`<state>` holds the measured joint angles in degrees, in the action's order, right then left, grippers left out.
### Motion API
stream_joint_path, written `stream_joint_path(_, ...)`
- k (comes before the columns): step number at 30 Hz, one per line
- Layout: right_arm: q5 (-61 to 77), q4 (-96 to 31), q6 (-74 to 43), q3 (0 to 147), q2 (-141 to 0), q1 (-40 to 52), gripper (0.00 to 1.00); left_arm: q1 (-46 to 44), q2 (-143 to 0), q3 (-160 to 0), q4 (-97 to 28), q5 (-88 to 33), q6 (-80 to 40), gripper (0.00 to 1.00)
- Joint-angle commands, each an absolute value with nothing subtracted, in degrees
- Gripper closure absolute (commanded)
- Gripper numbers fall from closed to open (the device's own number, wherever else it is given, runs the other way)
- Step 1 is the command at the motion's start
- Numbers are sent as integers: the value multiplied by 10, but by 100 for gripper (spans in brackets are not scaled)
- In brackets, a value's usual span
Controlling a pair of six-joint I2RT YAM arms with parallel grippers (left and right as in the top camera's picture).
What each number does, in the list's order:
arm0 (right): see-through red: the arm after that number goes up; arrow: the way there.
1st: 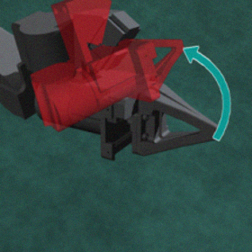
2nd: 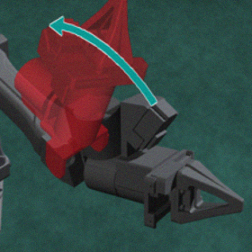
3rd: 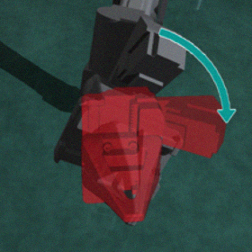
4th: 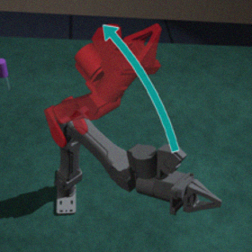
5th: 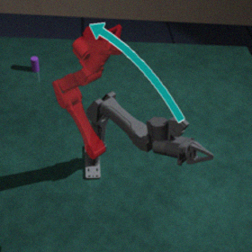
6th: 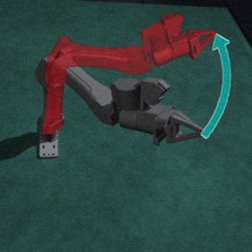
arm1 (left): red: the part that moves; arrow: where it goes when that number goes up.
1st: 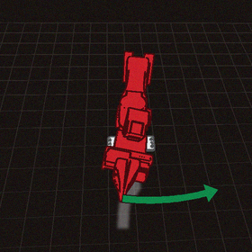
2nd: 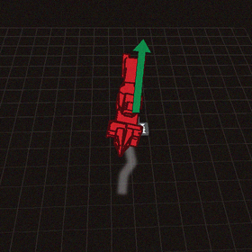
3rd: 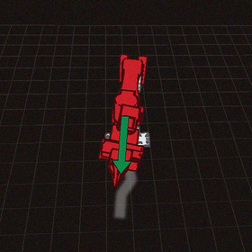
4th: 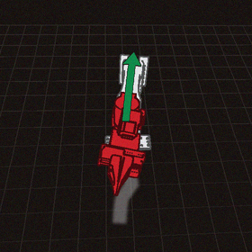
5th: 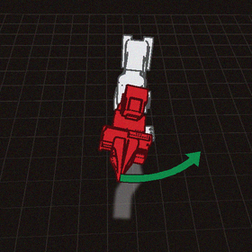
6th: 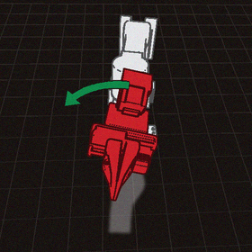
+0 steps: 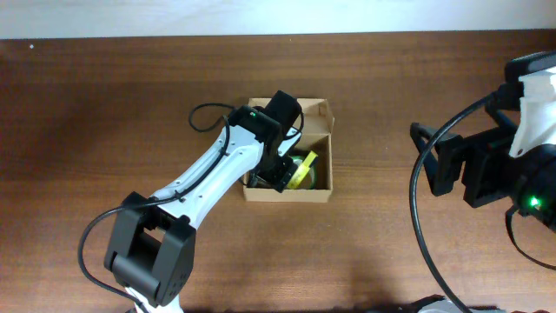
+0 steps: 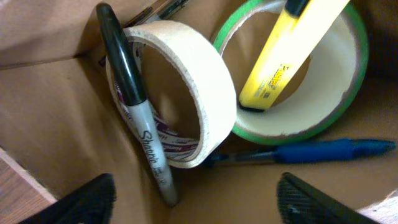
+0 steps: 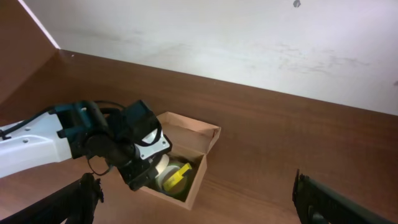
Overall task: Pack container
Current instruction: 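Lower the marker into the box and open the left gripper, then raise the left gripper up and away from the box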
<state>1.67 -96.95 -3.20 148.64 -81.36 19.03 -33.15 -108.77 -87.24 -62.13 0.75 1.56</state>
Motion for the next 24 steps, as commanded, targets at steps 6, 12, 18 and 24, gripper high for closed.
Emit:
stream_joint_path(6, 8, -973, -32, 1484, -817, 186, 1, -333, -1092, -913, -600, 15, 26, 0)
stream_joint_path(12, -5, -973, -32, 1478, -841, 186, 1, -333, -1086, -1070, -611, 15, 17, 0)
stream_joint_path(18, -37, -973, -35, 1405, -856, 186, 1, -322, -1082, -1214, -628, 15, -11, 0)
stream_joint_path(24, -37, -973, -77, 1286, -870, 152, 1, -280, -1082, -1254, -677, 51, -78, 7)
